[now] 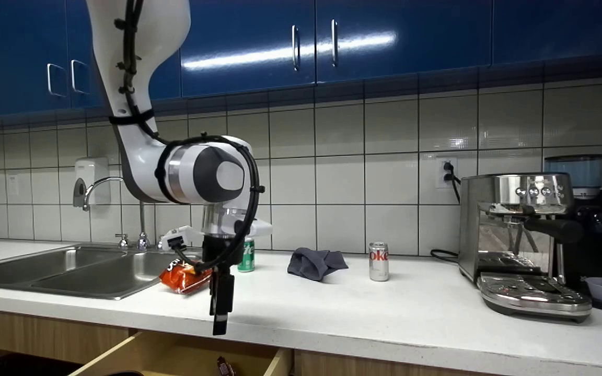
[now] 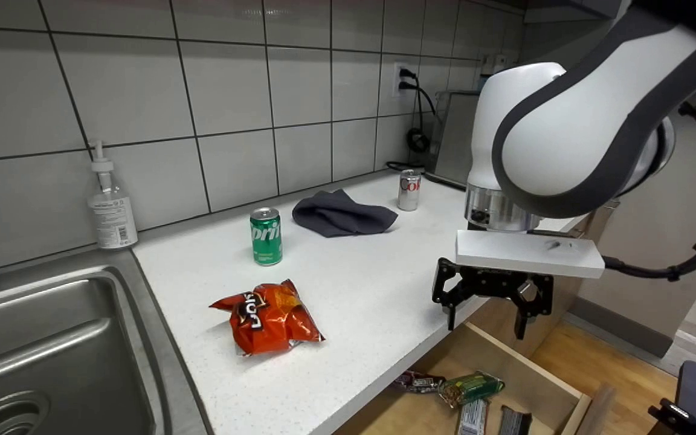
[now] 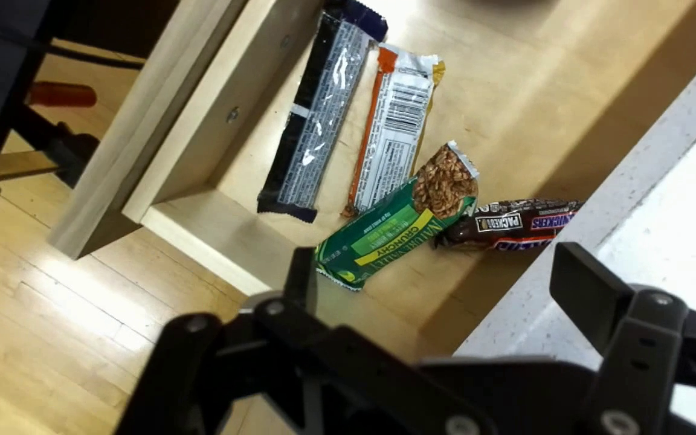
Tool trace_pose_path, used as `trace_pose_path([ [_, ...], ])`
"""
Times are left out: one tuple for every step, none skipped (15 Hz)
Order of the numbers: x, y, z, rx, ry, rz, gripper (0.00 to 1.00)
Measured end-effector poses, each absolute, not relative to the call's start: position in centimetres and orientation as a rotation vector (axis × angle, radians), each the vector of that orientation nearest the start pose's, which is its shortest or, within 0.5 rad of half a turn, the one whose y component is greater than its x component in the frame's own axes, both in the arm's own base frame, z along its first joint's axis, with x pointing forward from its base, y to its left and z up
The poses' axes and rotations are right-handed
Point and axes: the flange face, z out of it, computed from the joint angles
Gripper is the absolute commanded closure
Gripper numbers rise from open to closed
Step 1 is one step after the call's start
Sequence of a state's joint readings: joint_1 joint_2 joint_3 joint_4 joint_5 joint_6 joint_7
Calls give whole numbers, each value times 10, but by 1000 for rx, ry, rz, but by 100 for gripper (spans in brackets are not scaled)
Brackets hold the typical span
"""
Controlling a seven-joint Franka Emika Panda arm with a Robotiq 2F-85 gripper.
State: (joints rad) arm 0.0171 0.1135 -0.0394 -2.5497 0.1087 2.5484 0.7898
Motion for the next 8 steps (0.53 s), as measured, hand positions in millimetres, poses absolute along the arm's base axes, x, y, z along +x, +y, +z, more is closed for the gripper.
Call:
trace_pose_path([
  [444, -14, 220, -2840, 1316, 220, 0],
  [445, -16, 221, -2863, 1264, 244, 0],
  [445, -18, 222, -2884, 1212, 267, 0],
  [446, -20, 223, -2903, 1161, 289, 0],
  [447, -21, 225, -2917, 1116, 310, 0],
  [448, -22, 226, -2930, 1075, 328, 0],
  [450, -23, 228, -2938, 1048, 338, 0],
  [452, -24, 229, -2941, 1033, 341, 0],
])
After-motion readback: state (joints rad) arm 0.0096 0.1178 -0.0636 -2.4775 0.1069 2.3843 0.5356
